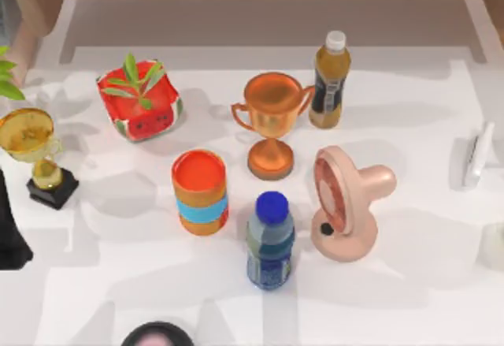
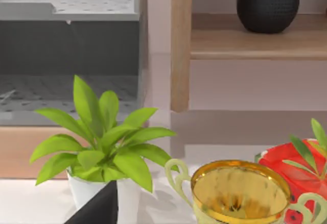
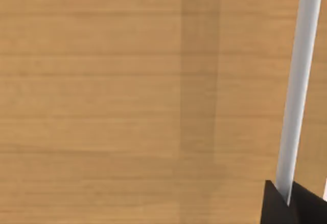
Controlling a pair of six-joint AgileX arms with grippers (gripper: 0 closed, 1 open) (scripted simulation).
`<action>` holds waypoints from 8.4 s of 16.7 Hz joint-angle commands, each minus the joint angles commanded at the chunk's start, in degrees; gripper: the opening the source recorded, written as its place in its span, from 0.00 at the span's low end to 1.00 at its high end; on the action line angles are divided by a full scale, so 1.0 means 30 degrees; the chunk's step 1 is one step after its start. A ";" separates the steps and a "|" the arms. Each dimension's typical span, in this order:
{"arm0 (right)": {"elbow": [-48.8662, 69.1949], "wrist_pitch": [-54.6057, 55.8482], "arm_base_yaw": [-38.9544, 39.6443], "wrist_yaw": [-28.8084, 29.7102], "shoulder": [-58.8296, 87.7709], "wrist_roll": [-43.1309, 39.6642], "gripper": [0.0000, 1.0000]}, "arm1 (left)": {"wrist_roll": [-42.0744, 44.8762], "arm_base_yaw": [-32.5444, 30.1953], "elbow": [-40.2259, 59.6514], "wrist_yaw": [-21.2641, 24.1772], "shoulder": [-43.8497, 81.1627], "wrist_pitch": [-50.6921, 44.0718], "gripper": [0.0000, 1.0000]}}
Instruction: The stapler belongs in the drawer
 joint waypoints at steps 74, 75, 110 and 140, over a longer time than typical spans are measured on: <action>2.3461 -5.0964 1.5158 1.2394 0.0775 3.7972 1.00 | 0.0000 0.0000 0.0000 0.0000 0.0000 0.0000 1.00; 2.3733 -5.1713 1.5126 1.2582 0.0996 3.8349 1.00 | 0.0000 0.0000 0.0000 0.0000 0.0000 0.0000 1.00; 2.0895 -4.8189 1.5025 1.2886 0.2726 3.8924 0.17 | 0.0000 0.0000 0.0000 0.0000 0.0000 0.0000 1.00; 2.2072 -5.0117 1.5031 1.2883 0.1957 3.8916 0.00 | 0.0000 0.0000 0.0000 0.0000 0.0000 0.0000 1.00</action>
